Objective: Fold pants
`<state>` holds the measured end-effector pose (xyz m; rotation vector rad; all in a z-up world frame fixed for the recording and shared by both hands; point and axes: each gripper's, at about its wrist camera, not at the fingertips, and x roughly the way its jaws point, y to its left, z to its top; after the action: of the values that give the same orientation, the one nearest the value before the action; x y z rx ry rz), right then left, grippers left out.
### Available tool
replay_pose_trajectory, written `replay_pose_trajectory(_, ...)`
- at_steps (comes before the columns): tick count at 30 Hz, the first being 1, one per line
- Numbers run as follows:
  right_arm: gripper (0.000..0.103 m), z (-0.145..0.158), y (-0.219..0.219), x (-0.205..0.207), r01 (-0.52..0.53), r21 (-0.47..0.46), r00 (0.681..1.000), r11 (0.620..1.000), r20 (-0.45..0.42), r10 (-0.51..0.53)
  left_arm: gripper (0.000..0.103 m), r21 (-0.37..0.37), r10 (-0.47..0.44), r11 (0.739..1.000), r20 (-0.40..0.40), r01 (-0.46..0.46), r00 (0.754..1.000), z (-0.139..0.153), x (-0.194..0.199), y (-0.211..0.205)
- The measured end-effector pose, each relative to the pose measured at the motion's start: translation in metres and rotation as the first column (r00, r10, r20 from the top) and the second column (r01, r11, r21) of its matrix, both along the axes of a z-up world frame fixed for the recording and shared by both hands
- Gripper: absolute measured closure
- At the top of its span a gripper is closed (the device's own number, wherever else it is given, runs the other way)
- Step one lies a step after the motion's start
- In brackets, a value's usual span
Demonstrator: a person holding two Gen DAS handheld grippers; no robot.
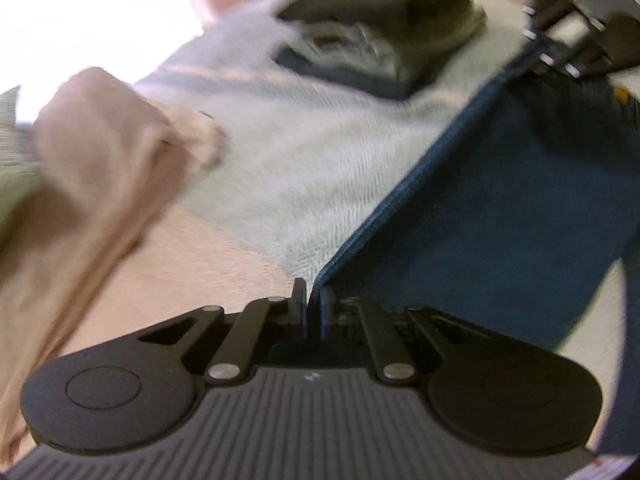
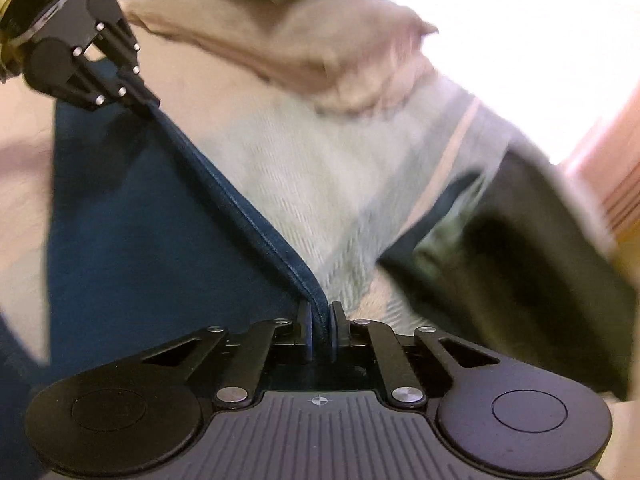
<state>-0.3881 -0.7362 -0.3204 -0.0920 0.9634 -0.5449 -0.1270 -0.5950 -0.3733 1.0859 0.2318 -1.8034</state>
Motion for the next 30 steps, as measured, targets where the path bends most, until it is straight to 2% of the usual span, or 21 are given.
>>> replay_pose_trajectory(2, 0.099, 0.022, 0.051, -0.013, -0.031, -0.091, 0.999, 0.995, 0.011, 0.032, 0.097, -0.083, 0.038, 0.996, 0.02, -0.036, 0.999, 0.022, -0.013, 0.053)
replay_pose_trajectory(4, 0.1, 0.039, 0.106, -0.032, -0.038, -0.14, 0.999, 0.989, 0.019, 0.041, 0.097, -0.109, 0.102, 0.989, -0.023, -0.104, 0.995, 0.041, -0.023, 0.108)
replay_pose_trajectory(7, 0.1, 0.049, 0.18, -0.055, -0.052, -0.105, 0.998, 0.993, 0.023, 0.055, 0.097, -0.063, 0.233, 0.969, -0.108, -0.24, 0.966, 0.052, -0.03, 0.19)
replay_pose_trajectory(10, 0.1, 0.039, 0.242, -0.084, -0.024, 0.041, 1.0, 0.999, 0.016, 0.023, 0.096, 0.072, 0.368, 0.93, -0.145, -0.361, 0.919, 0.037, -0.042, 0.262)
replay_pose_trajectory(12, 0.098, 0.021, 0.27, -0.099, 0.002, 0.141, 1.0, 0.99, -0.006, -0.002, 0.096, 0.164, 0.452, 0.887, -0.116, -0.431, 0.885, 0.014, -0.051, 0.301)
replay_pose_trajectory(13, 0.098, 0.009, 0.279, -0.103, 0.032, 0.194, 0.998, 0.98, -0.054, -0.022, 0.095, 0.196, 0.496, 0.859, -0.094, -0.472, 0.863, 0.002, -0.053, 0.314)
replay_pose_trajectory(15, 0.098, -0.015, 0.288, -0.118, 0.13, 0.275, 0.987, 0.953, -0.123, -0.099, 0.095, 0.319, 0.589, 0.784, -0.111, -0.533, 0.8, -0.017, -0.047, 0.335)
replay_pose_trajectory(16, 0.098, -0.024, 0.286, -0.129, 0.195, 0.334, 0.977, 0.922, -0.143, -0.155, 0.095, 0.356, 0.636, 0.745, -0.125, -0.564, 0.761, -0.021, -0.043, 0.343)
replay_pose_trajectory(18, 0.098, -0.026, 0.276, -0.151, 0.315, 0.401, 0.949, 0.86, -0.12, -0.292, 0.093, 0.386, 0.697, 0.698, -0.178, -0.603, 0.694, -0.016, -0.034, 0.354)
replay_pose_trajectory(19, 0.096, -0.022, 0.266, -0.167, 0.389, 0.456, 0.913, 0.8, -0.078, -0.4, 0.085, 0.383, 0.724, 0.679, -0.211, -0.627, 0.656, -0.01, -0.027, 0.356)
replay_pose_trajectory(20, 0.09, -0.019, 0.257, -0.183, 0.442, 0.514, 0.868, 0.735, -0.037, -0.496, 0.079, 0.383, 0.747, 0.66, -0.242, -0.647, 0.619, -0.006, -0.02, 0.358)
replay_pose_trajectory(21, 0.074, -0.017, 0.25, -0.201, 0.485, 0.566, 0.81, 0.667, -0.003, -0.587, 0.074, 0.39, 0.777, 0.629, -0.282, -0.673, 0.563, -0.002, -0.01, 0.356)
replay_pose_trajectory(22, 0.063, -0.016, 0.24, -0.221, 0.526, 0.635, 0.711, 0.566, 0.037, -0.702, 0.074, 0.406, 0.799, 0.601, -0.31, -0.689, 0.515, -0.001, 0.0, 0.353)
replay_pose_trajectory(23, 0.046, -0.016, 0.231, -0.238, 0.543, 0.694, 0.605, 0.473, 0.068, -0.793, 0.074, 0.436, 0.825, 0.565, -0.331, -0.7, 0.459, -0.003, 0.01, 0.346)
replay_pose_trajectory(25, 0.044, -0.022, 0.226, -0.271, 0.504, 0.806, 0.374, 0.311, 0.121, -0.92, 0.074, 0.473, 0.852, 0.517, -0.359, -0.713, 0.38, -0.007, 0.024, 0.334)
replay_pose_trajectory(26, 0.044, -0.028, 0.225, -0.284, 0.459, 0.852, 0.275, 0.252, 0.134, -0.952, 0.074, 0.48, 0.855, 0.508, -0.38, -0.716, 0.352, -0.008, 0.03, 0.325)
replay_pose_trajectory(28, 0.044, -0.038, 0.224, -0.301, 0.401, 0.9, 0.112, 0.169, 0.135, -0.985, 0.074, 0.487, 0.858, 0.498, -0.398, -0.718, 0.325, -0.012, 0.034, 0.313)
replay_pose_trajectory(30, 0.044, -0.046, 0.223, -0.31, 0.391, 0.91, 0.015, 0.137, 0.143, -0.99, 0.074, 0.516, 0.865, 0.482, -0.41, -0.709, 0.29, -0.018, 0.041, 0.301)
